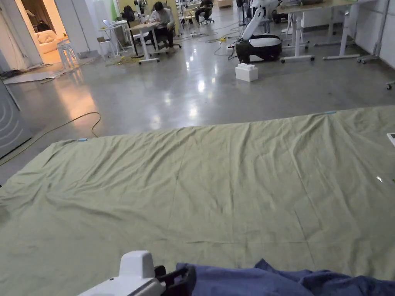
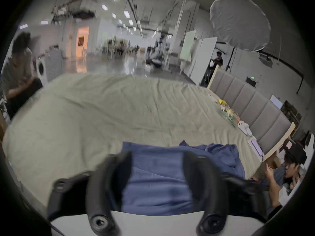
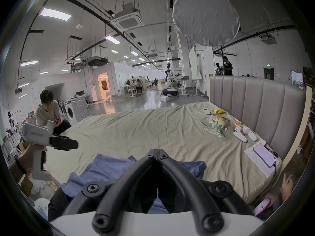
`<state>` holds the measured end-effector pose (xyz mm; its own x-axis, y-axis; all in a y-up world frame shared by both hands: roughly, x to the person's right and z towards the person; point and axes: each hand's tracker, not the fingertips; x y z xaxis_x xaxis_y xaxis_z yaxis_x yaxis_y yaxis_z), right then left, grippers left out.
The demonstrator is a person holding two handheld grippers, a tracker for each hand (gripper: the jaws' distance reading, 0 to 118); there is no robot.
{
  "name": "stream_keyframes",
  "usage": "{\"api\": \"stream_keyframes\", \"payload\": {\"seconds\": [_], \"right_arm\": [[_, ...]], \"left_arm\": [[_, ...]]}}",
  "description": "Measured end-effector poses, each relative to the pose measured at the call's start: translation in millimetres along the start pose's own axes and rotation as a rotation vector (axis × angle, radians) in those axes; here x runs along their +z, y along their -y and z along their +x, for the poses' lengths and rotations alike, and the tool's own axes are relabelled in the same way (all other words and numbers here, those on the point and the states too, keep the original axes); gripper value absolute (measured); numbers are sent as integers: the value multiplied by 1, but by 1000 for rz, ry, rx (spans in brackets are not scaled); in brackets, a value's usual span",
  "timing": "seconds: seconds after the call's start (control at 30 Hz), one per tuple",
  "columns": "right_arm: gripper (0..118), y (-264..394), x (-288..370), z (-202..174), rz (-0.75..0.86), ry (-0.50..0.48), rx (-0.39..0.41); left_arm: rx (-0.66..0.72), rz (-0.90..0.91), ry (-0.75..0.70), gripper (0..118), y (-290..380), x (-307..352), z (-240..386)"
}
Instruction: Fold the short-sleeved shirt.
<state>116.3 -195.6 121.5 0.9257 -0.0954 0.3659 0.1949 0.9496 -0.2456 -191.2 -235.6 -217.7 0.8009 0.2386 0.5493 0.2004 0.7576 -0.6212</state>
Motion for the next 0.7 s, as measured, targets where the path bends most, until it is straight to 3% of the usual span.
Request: {"api": "stream_keyframes", "payload": {"seconds": [0.03, 0.27, 0.37, 0.47, 0.53, 0.63, 0.7], "right_arm": [[0, 4, -3, 4, -15, 6, -6], [0, 22, -16, 23, -108, 53, -58], [0, 26, -15, 28, -132, 73, -64], [0, 32, -14, 34, -156, 93, -65], [0, 34, -16, 36, -172, 103, -63], [0, 34, -19, 37, -183, 107, -58], [0, 33, -23, 37, -189, 104, -54]], "left_arm": [[11, -53, 25, 78, -4, -23, -6], [66, -235, -64, 78, -10, -152, -41], [12, -316, -166, 72, -3, -183, -49], [26, -331, -166, 57, 1, -197, -56], [-7, -347, -181, 55, 4, -203, -55], [-59, -358, -201, 21, 1, -199, -43], [-175, -372, -232, 9, 0, -199, -31]]}}
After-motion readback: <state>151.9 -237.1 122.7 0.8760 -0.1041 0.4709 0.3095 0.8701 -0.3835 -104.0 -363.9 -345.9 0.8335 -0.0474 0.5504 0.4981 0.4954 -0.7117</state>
